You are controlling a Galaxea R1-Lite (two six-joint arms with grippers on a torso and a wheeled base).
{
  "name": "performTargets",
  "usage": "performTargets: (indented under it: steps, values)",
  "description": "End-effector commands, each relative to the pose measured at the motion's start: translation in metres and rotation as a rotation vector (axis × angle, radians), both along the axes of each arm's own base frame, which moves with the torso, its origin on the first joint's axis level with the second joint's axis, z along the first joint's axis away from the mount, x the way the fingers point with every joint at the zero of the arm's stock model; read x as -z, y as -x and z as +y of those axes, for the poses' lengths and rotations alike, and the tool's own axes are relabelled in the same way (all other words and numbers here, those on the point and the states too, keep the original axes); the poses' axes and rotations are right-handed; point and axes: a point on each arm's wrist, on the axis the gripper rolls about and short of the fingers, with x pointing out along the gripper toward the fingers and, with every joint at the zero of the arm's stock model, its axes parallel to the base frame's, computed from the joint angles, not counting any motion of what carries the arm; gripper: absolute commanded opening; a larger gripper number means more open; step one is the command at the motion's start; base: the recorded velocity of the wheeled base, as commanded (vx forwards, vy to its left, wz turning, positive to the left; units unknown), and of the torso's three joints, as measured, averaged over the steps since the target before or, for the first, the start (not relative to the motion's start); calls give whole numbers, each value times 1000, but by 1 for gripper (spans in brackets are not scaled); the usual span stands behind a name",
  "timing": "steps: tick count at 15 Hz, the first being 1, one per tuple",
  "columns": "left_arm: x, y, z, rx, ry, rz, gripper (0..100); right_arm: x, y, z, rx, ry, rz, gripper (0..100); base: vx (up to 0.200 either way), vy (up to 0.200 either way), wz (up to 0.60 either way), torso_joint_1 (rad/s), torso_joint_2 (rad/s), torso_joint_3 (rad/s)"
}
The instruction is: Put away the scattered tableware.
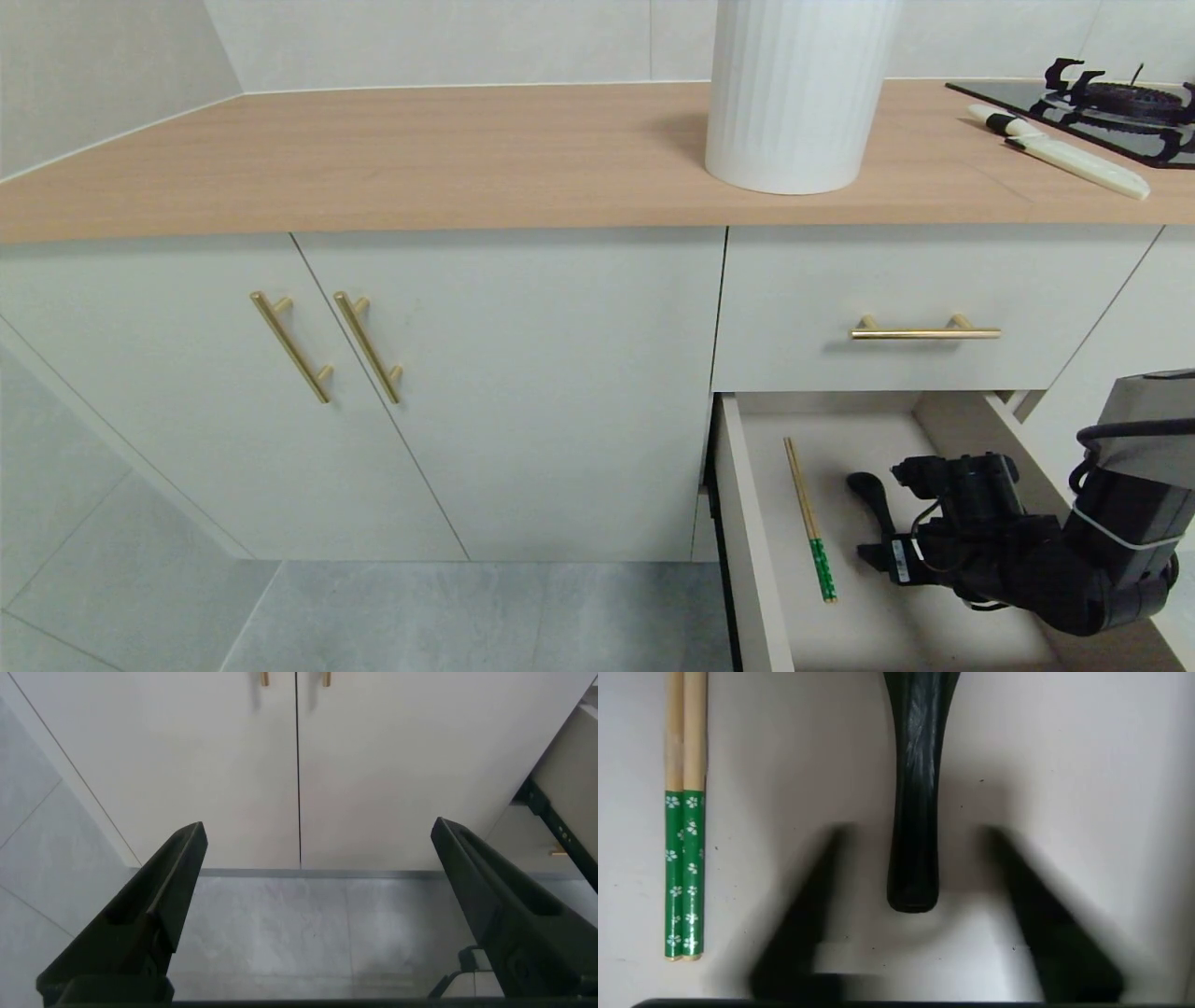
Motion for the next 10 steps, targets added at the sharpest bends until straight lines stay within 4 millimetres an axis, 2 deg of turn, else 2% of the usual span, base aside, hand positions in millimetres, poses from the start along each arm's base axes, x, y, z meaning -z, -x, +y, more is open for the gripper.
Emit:
performTargets:
  steps: [1, 2, 4, 7, 10]
  values:
    - [0, 0, 0, -1, -1, 0, 100, -9, 2, 0, -2, -3, -23, 100, 0, 0, 0, 0, 0, 0]
    - [0, 0, 0, -1, 0, 0, 100, -19, 6, -1, -2, -5, -48, 100, 0, 0, 0, 0, 0, 0]
    - [0, 0, 0, -1, 0, 0, 100, -73, 27, -5, -1, -24, -181, 100, 0, 0, 0, 0, 0, 0]
    - [0, 0, 0, -1, 0, -1, 100, -127, 64, -12, -1, -35, -234, 100, 0, 0, 0, 0, 0, 0]
    - [0, 0, 0, -1, 0, 0, 100, -157, 96, -14, -18, -41, -234, 100, 0, 0, 0, 0, 0, 0]
